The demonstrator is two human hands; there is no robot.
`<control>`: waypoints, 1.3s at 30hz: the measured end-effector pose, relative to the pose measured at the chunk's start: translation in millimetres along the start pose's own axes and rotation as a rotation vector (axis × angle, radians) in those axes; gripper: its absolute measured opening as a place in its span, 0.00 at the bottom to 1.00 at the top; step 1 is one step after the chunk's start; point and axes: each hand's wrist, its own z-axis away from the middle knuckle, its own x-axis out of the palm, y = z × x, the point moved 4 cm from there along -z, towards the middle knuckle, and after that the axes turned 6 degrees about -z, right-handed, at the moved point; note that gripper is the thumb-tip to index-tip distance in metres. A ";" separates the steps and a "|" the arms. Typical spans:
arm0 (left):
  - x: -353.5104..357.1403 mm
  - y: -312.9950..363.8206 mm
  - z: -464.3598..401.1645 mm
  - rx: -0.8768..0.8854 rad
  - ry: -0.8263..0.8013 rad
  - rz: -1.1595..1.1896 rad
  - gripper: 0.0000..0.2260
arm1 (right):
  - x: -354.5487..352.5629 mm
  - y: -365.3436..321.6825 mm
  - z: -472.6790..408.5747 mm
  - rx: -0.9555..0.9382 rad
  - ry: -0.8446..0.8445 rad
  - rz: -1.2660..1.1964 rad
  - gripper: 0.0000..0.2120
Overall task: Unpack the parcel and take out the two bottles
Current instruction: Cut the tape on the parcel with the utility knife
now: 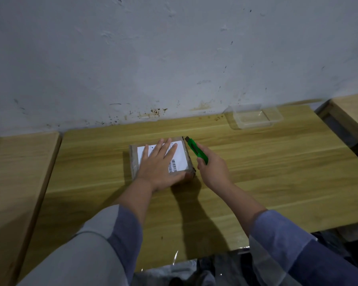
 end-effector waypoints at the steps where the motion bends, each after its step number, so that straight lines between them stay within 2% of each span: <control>1: -0.1 0.1 0.1 0.001 0.000 0.000 0.46 | 1.4 -1.0 -0.1 0.001 -0.001 0.022 0.22; 5: 1.9 -1.8 -1.1 0.004 -0.008 -0.001 0.43 | 2.1 -3.3 -0.8 0.006 0.003 0.054 0.22; 9: 2.8 -3.5 -2.4 -0.011 0.017 0.019 0.29 | 2.9 -4.5 0.2 -0.005 -0.002 0.083 0.22; 31: 1.8 -1.9 -2.4 -0.025 0.021 -0.021 0.29 | 19.4 -36.2 -1.1 -0.026 -0.062 0.394 0.26; 39: 3.3 -1.9 -3.5 -0.037 0.035 -0.025 0.28 | 9.5 -34.5 6.5 0.000 -0.092 0.346 0.24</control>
